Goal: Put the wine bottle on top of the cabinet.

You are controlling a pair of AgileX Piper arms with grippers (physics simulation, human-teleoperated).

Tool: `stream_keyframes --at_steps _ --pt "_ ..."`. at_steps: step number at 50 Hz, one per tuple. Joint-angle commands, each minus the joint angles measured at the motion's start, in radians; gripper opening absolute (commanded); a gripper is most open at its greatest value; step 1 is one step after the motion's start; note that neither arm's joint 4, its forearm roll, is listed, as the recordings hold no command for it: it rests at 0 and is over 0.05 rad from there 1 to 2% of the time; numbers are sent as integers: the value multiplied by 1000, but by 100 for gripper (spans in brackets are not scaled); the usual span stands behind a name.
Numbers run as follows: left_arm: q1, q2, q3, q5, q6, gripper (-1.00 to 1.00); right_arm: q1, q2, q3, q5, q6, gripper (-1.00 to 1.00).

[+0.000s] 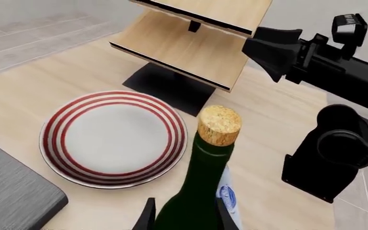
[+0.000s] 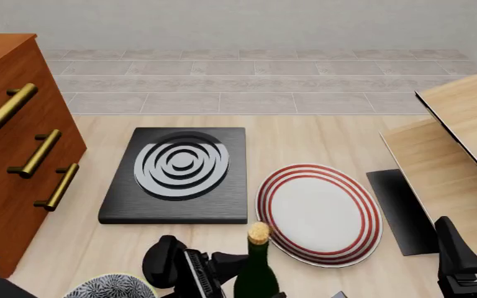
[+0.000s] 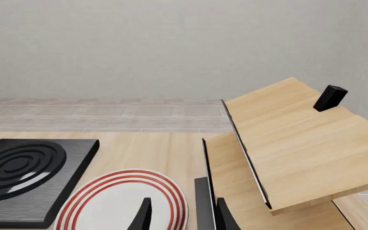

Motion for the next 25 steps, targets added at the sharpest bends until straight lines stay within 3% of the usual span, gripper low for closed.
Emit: stream_keyframes --at_steps 1,25 --pt "13 -57 30 0 42 -100 0 0 0 0 0 100" --pt "82 -216 102 39 105 -100 0 0 0 0 0 100"
